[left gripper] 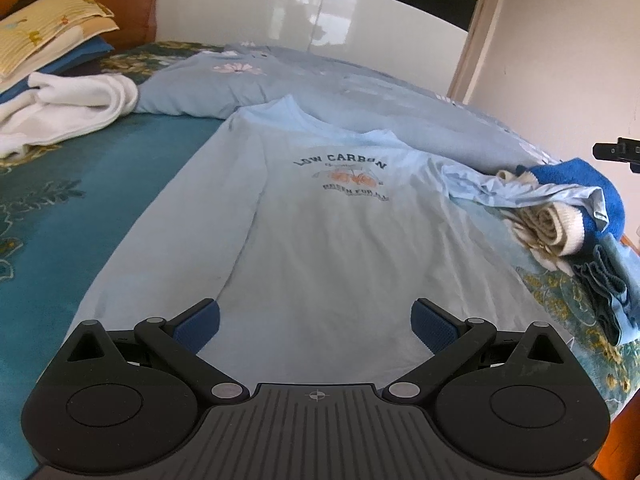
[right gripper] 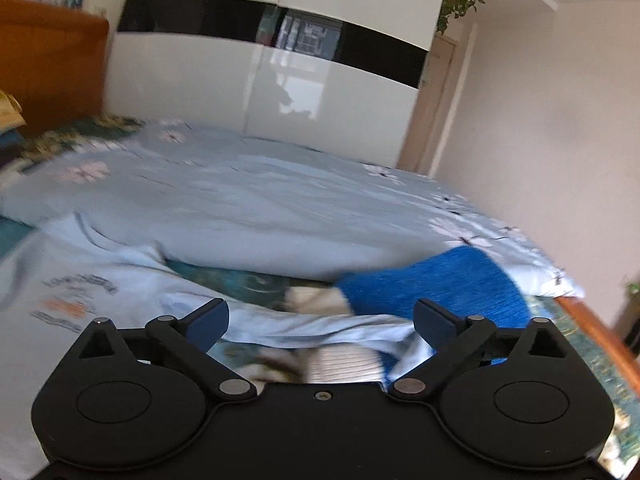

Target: Fold clothes

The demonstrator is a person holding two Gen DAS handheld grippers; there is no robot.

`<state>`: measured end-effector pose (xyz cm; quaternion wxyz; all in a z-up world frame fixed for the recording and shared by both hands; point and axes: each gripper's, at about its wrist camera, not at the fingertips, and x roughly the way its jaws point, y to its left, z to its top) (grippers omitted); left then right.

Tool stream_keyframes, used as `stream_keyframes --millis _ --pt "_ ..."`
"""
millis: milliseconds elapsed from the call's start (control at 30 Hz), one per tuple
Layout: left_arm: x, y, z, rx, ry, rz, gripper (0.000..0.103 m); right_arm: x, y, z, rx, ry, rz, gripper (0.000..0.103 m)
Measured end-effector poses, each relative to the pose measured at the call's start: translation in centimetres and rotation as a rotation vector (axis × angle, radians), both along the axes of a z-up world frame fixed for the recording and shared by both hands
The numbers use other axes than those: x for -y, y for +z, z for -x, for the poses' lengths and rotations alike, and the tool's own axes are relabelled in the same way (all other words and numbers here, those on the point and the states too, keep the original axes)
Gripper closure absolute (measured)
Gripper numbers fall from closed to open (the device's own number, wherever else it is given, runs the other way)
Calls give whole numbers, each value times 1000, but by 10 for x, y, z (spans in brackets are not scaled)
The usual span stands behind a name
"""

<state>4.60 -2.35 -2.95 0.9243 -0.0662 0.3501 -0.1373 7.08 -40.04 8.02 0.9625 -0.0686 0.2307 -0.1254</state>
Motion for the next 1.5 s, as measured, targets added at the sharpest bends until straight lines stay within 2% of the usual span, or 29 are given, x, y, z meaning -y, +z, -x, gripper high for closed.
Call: stream_keyframes --millis 267,467,700,900,1067,1167,1367,1500 --pt "-4 3 3 5 5 7 0 -36 -9 28 16 138 -135 3" --pt "-5 3 3 5 9 8 0 -67 -25 50 15 233 -186 3" --pt "-11 2 4 13 21 7 0 -93 -48 58 -8 325 -272 2" --pt "-30 5 11 44 46 -8 0 -102 -70 59 -39 323 -353 1" --pt "-59 10 17 70 125 -21 0 -100 -86 58 -95 321 -424 1" --pt "-81 9 22 77 176 -28 0 -105 -89 62 -112 346 -427 1" --pt "-116 -5 32 33 241 -22 0 -123 -90 71 -104 369 -306 1" --pt "-124 -14 34 -8 249 -3 0 -128 -91 70 -115 373 -312 1"
